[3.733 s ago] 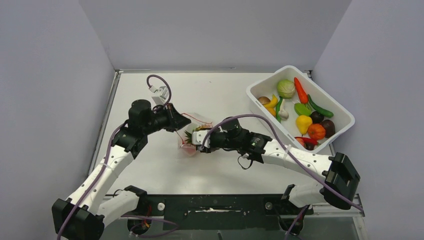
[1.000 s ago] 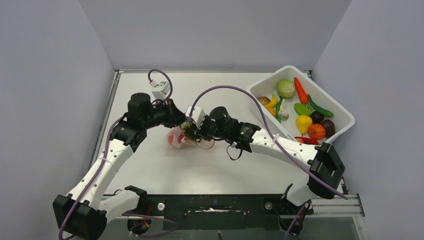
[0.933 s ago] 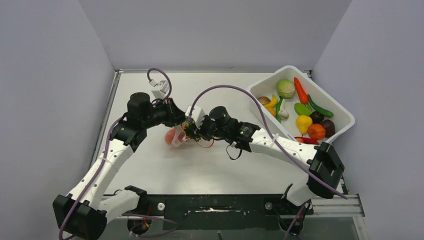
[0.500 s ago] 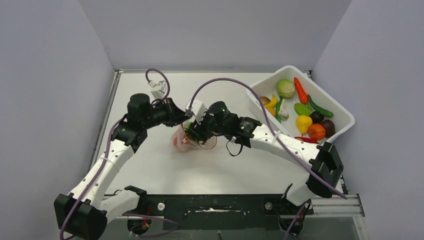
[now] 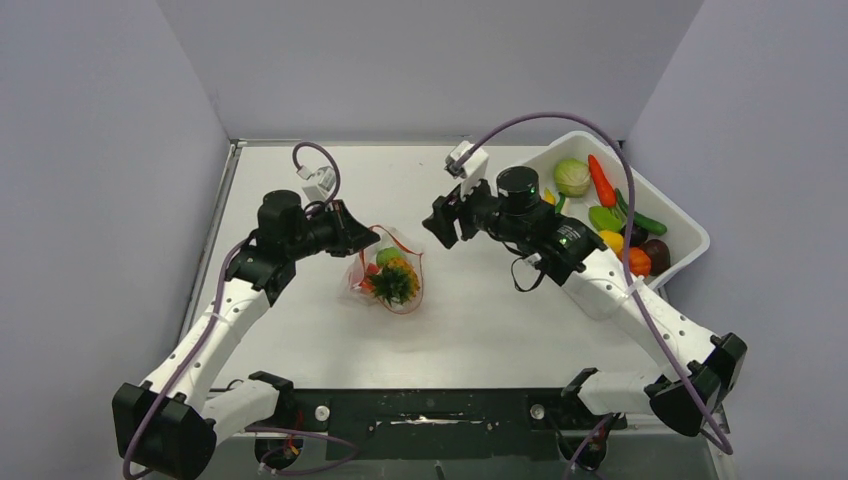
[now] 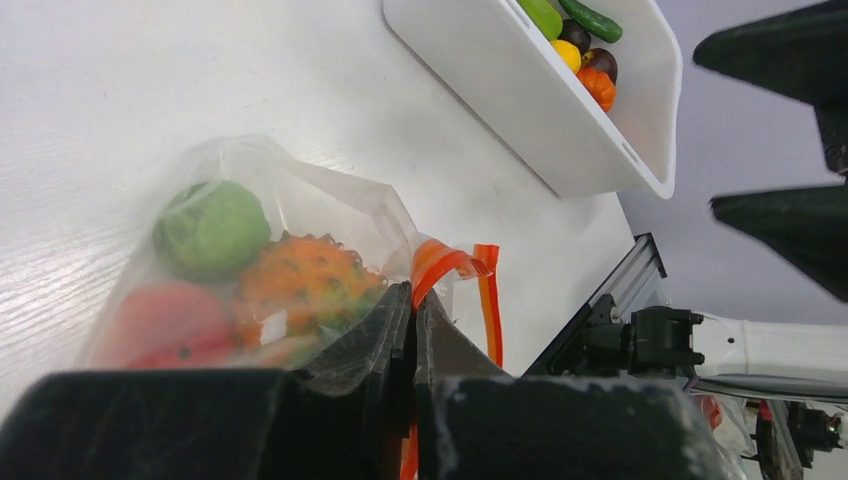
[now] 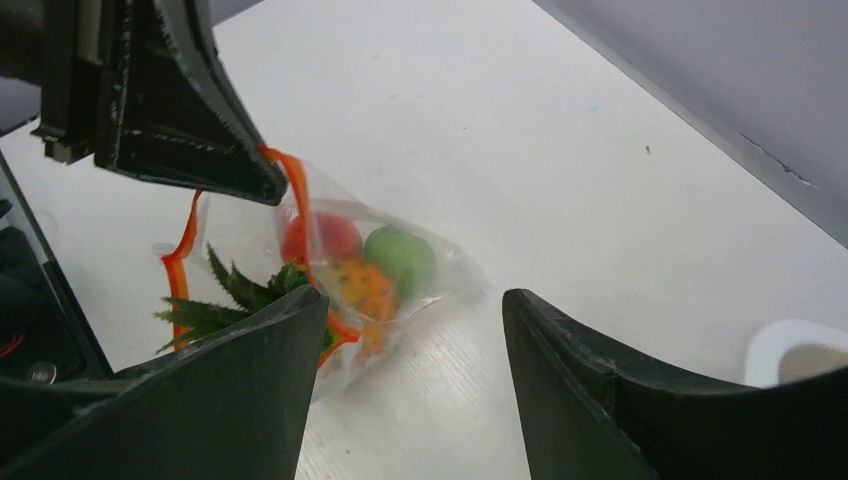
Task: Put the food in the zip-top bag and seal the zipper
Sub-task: Pick up the fake vegetable from the bin.
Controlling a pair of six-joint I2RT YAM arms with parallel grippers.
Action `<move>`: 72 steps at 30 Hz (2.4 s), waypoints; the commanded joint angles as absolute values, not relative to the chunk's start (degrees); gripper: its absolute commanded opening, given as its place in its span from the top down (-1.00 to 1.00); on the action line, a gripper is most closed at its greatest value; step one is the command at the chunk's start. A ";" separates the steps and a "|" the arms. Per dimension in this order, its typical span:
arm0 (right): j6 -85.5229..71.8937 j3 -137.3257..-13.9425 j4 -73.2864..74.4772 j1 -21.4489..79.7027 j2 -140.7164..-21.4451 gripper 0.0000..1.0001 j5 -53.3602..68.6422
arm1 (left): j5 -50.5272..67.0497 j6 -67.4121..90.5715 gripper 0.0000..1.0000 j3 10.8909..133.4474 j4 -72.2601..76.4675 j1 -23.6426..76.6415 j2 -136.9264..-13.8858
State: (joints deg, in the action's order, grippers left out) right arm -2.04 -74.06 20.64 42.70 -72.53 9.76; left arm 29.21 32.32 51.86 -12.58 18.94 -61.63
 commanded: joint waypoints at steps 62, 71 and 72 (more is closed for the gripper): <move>30.94 -84.71 4.59 -8.96 -112.53 -0.06 -13.58 | 34.56 26.36 1.00 51.07 -8.34 17.42 -60.82; 32.55 -86.12 2.50 -9.23 -116.61 -0.08 -16.66 | 34.20 26.02 1.00 51.37 -8.95 17.41 -61.00; 32.71 -86.39 2.42 -9.27 -117.11 -0.08 -17.18 | 34.11 25.93 1.00 51.33 -8.96 17.45 -61.07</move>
